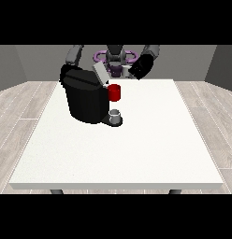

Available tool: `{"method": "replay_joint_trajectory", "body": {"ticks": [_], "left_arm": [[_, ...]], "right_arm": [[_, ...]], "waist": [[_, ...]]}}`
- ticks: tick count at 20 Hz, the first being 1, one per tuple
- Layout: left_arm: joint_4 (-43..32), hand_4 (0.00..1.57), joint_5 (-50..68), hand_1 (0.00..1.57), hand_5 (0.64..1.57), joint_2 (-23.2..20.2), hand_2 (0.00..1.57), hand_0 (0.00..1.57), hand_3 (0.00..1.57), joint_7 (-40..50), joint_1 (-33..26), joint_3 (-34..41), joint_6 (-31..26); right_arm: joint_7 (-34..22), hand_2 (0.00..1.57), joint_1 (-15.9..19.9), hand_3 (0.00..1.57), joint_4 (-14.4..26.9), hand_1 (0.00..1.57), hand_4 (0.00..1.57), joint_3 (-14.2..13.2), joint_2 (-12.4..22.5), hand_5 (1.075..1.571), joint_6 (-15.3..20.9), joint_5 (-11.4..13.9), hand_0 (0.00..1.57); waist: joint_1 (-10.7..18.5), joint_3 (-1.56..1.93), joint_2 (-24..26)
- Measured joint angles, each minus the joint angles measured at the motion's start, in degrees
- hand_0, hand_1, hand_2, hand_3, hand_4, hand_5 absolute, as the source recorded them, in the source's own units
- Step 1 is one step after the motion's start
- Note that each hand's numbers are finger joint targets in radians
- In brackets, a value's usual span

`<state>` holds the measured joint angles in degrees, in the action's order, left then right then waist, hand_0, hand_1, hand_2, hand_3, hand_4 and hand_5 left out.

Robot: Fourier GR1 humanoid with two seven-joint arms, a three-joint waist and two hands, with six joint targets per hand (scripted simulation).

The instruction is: Insert the coffee pod into the coffee machine and close the lid

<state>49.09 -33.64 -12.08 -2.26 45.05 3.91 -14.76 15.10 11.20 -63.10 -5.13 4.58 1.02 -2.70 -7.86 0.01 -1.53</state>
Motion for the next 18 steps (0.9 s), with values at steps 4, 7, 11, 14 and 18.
{"method": "replay_joint_trajectory", "body": {"ticks": [4, 7, 11, 14, 18], "left_arm": [[1.29, 0.62, 1.03, 1.5, 1.571, 0.82, 1.47, 1.5, 1.25, 2.24, 2.93, 0.86, -0.2], [0.55, 0.61, 1.8, 1.35, 1.571, -0.92, 1.4, 1.35, 1.32, 2.59, 5.47, 2.39, -0.94], [-1.56, 0.65, 2.4, 1.45, 1.571, -2.93, 1.47, 1.45, 1.36, 3.04, 8.64, 4.57, -0.18], [-3.06, 0.63, 2.79, 1.39, 1.571, -4.15, 1.44, 1.39, 1.36, 2.65, 10.32, 6.0, 0.94], [-4.88, 0.6, 3.74, 1.49, 1.571, -7.16, 1.48, 1.49, 1.41, 1.76, 13.11, 8.22, 1.17]], "right_arm": [[2.16, 0.0, 0.55, 0.0, 1.21, 0.0, 0.21, -1.62, 1.27, 1.571, -1.58, -1.31, 0.0], [3.11, 0.0, 1.56, 0.0, 1.16, 0.0, 0.24, -2.26, 1.92, 1.571, -2.42, -1.97, 0.0], [2.98, 0.0, 3.22, 0.0, -0.29, 0.0, 0.02, -1.73, 1.74, 1.571, -3.02, -2.24, 0.0], [2.95, 0.0, 4.26, 0.0, -1.5, 0.0, 0.12, -1.15, 2.3, 1.571, -4.44, -2.37, 0.0], [3.44, 0.0, 4.94, 0.0, -2.76, 0.0, 0.0, 0.18, 2.7, 1.571, -6.65, -2.18, 0.0]], "waist": [[-0.02, 0.01, -1.25], [-0.97, 0.0, -3.51], [-3.03, 0.0, -6.59], [-4.37, -0.01, -8.5], [-5.72, -0.02, -11.29]]}}
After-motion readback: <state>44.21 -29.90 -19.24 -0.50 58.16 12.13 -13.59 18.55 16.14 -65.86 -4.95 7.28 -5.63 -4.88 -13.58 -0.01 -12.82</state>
